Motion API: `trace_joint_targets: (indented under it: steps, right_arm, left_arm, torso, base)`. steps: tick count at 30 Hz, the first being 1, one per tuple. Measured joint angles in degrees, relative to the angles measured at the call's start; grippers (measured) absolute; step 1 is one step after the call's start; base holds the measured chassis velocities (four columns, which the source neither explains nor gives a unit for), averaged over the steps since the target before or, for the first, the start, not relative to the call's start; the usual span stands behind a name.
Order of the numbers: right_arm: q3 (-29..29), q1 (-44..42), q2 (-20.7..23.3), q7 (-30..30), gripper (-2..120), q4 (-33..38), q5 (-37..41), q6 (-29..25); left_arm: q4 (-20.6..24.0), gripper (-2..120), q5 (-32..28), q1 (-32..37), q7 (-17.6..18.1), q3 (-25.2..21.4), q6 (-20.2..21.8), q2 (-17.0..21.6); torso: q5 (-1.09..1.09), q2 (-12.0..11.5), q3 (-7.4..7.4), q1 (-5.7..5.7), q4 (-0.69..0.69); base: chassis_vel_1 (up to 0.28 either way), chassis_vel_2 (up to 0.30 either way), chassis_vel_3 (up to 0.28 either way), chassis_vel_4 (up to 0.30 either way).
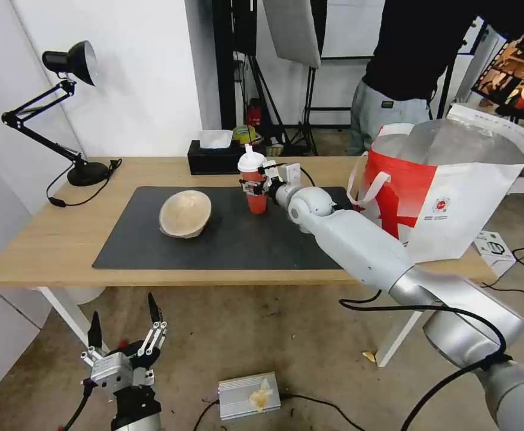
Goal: Pick up the trash from the table and place it into the takeout bag.
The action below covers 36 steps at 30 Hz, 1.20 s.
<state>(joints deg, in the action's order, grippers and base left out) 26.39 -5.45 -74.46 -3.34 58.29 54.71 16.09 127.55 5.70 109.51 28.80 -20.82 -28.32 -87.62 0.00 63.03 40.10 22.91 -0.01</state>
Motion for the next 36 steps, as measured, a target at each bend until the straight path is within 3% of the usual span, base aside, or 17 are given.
trace_joint_targets:
  steps: [6, 13, 19, 36]
  right_arm:
    - [-0.54, -0.77, 2.67, -0.25, 28, 3.40, 0.98, 0.43]
    - [-2.38, -0.66, 8.83, -3.27, 6, 15.51, 4.96, 2.96]
    - [-3.28, 0.28, 13.38, -5.84, 4, 24.03, 7.71, 4.95]
    - [-6.98, 4.46, 26.00, -10.94, 4, 39.88, 14.25, 9.65]
  left_arm:
    - [0.42, 100, 0.20, 0.24, 0.01, 0.02, -0.08, 0.03]
    - [0.83, 100, 0.29, 0.09, 0.03, 0.02, -0.08, 0.47]
    - [1.32, 100, 0.26, -0.14, 0.04, 0.08, 0.00, 1.15]
    - [1.75, 100, -0.06, -0.67, 0.11, 0.39, 0.17, 2.93]
  torso:
    - [0.01, -0.01, 0.02, 0.01, 0.02]
    - [0.01, -0.01, 0.01, 0.01, 0.01]
    - [0.00, 0.00, 0.01, 0.01, 0.01]
    - [0.01, -0.01, 0.00, 0.00, 0.00]
  base:
    - [0.000, 0.000, 0.000, 0.000]
    - [0.000, 0.000, 0.000, 0.000]
    - [0.000, 0.000, 0.000, 0.000]
    - [0.000, 0.000, 0.000, 0.000]
